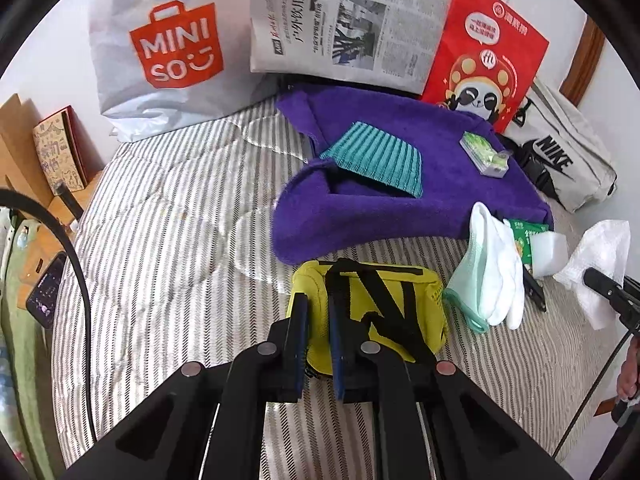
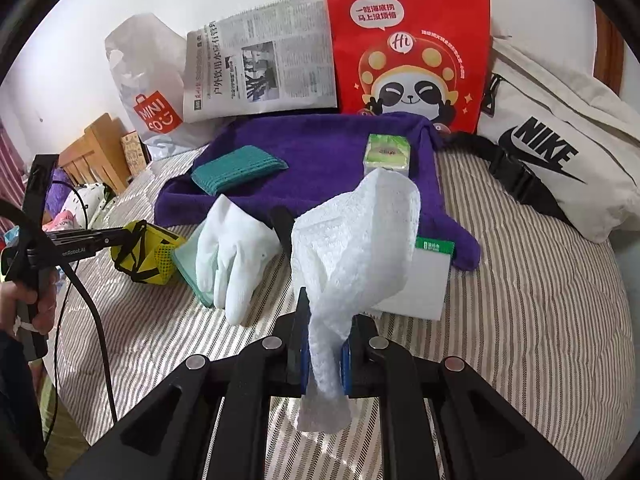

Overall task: Organize soft objects
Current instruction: 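Set the yellow pouch on the teal pad with the left tool while the right drops the wipe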

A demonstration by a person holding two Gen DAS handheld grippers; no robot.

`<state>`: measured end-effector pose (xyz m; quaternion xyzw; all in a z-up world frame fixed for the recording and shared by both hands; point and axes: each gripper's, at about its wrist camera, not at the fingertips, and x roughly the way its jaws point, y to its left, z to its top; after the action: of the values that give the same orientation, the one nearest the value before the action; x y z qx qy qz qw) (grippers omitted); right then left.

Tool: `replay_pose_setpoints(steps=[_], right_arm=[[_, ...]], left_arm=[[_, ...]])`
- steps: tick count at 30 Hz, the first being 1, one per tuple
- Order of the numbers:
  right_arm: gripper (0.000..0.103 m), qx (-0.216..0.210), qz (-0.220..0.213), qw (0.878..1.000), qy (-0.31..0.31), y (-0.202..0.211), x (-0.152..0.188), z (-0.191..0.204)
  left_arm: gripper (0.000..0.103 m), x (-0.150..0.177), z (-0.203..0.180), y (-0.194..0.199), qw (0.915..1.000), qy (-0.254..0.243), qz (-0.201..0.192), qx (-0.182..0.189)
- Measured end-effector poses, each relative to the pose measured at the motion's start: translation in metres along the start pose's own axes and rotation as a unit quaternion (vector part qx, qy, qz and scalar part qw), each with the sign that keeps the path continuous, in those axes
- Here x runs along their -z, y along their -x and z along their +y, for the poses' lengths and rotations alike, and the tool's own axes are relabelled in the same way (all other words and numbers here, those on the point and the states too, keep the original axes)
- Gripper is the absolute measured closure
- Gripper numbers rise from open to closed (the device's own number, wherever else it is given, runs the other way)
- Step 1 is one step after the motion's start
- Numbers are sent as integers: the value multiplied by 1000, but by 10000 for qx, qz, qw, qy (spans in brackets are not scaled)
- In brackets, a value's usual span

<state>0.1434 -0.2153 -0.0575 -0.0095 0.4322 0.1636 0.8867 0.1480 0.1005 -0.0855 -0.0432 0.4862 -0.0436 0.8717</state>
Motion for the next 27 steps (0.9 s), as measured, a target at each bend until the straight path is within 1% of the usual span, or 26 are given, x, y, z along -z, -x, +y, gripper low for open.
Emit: replay_pose_setpoints(steps=[6, 13, 22, 27], right_arm=[[91, -40, -84, 9999, 63, 2, -11, 6], [91, -82, -85, 9999, 6, -4, -27, 5], [91, -61, -104, 9999, 25, -16, -59, 0], [91, -14, -64, 10000, 28, -30, -77, -7]], left_arm=[[93, -1, 6, 11, 9999, 93, -60, 132], [93, -11, 2, 23, 9998, 58, -156, 139], [93, -35, -5, 29, 9994, 16, -290, 193], [93, -56, -8, 27, 9992, -43, -359, 196]])
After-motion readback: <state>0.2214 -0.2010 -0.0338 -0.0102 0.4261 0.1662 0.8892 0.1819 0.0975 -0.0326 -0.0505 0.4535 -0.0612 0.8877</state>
